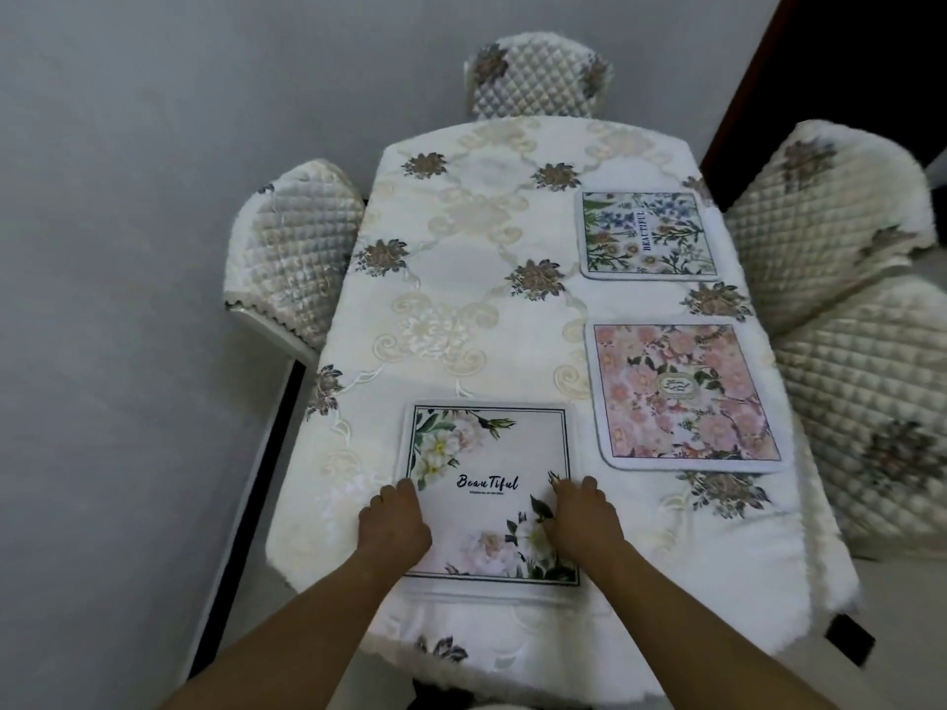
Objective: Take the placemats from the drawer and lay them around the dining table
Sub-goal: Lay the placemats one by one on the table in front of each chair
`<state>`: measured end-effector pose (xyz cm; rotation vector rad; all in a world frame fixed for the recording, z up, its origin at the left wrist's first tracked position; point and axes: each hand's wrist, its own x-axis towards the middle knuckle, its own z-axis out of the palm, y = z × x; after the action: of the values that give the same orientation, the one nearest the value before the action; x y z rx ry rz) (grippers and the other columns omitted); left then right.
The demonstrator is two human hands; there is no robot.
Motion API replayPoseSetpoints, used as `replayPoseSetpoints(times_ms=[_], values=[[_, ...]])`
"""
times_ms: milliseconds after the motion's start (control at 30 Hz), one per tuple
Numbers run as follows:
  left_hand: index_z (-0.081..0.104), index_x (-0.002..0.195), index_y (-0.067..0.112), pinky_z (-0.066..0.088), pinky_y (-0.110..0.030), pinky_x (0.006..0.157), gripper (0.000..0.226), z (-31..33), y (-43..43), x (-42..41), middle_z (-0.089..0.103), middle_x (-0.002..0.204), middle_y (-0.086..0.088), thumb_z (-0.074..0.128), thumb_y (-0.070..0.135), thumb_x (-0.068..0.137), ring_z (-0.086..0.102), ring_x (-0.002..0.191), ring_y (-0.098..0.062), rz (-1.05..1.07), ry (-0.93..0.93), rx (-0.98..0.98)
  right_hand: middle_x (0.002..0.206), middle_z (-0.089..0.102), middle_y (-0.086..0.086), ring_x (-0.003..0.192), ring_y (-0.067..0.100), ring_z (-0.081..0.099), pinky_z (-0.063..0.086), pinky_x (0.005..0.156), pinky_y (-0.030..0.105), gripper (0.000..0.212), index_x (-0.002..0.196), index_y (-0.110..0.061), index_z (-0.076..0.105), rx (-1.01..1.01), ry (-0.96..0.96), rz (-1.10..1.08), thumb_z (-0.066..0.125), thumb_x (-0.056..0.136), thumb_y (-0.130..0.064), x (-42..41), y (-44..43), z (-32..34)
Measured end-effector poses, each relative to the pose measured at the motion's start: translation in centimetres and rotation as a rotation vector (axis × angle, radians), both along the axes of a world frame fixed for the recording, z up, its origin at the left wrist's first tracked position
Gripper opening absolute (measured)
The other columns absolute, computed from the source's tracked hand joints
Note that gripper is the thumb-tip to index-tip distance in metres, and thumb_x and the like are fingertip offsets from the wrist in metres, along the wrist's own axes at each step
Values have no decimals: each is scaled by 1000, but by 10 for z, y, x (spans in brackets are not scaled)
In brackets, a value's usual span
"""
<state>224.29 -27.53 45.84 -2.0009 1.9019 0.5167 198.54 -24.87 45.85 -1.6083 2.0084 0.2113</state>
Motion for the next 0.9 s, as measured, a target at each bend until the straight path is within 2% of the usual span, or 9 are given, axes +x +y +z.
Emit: replayPoseSetpoints(times_ms=[200,333,400,500,600,700,800,900], values=[[43,121,13,48,-38,85,43,1,-1,5,54,114,-11,51,17,78,57,102,-29,-25,41,-36,118,48,13,105,30,52,46,86,37,45,119,-15,48,-27,86,-77,65,83,-35,17,-3,1],[36,128,10,52,-35,81,50,0,-2,13,52,117,-11,53,10,81,59,101,-25,0,75,-106,115,51,13,97,28,55,48,81,35,39,120,-11,42,-101,145,-158,53,83,-12,26,0,6],[36,127,8,53,-32,79,47,2,-6,18,53,117,-10,51,6,83,60,100,-23,8,106,-127,112,53,14,93,27,57,50,78,34,45,127,-8,37,-150,152,-215,45,83,-4,29,1,9],[42,116,7,53,-31,79,33,7,-12,23,53,116,-11,50,3,85,61,98,-24,-16,172,-131,110,57,13,91,27,61,51,73,34,50,134,-4,33,-207,134,-232,43,85,-1,33,1,15],[44,117,5,51,-35,80,32,13,-17,25,54,114,-14,47,-1,86,61,99,-29,-17,258,-152,108,58,14,88,28,62,51,69,35,47,132,-5,37,-248,111,-210,43,86,1,38,2,26],[41,125,4,51,-37,82,40,22,-21,24,57,113,-16,46,-1,86,61,100,-31,-95,276,-180,105,57,14,83,28,61,46,62,34,50,131,-7,37,-285,116,-185,43,83,5,44,8,38],[39,129,10,49,-39,73,45,32,-25,20,58,107,-15,43,-2,85,61,92,-32,-230,296,-231,104,55,14,81,28,59,43,60,32,54,133,-11,36,-317,113,-181,43,82,6,42,18,49],[48,119,10,48,-38,73,38,42,-31,14,56,110,-15,42,-3,84,59,92,-33,-335,311,-231,100,52,13,81,31,56,43,61,32,44,121,-12,45,-372,97,-227,42,81,4,31,35,61]])
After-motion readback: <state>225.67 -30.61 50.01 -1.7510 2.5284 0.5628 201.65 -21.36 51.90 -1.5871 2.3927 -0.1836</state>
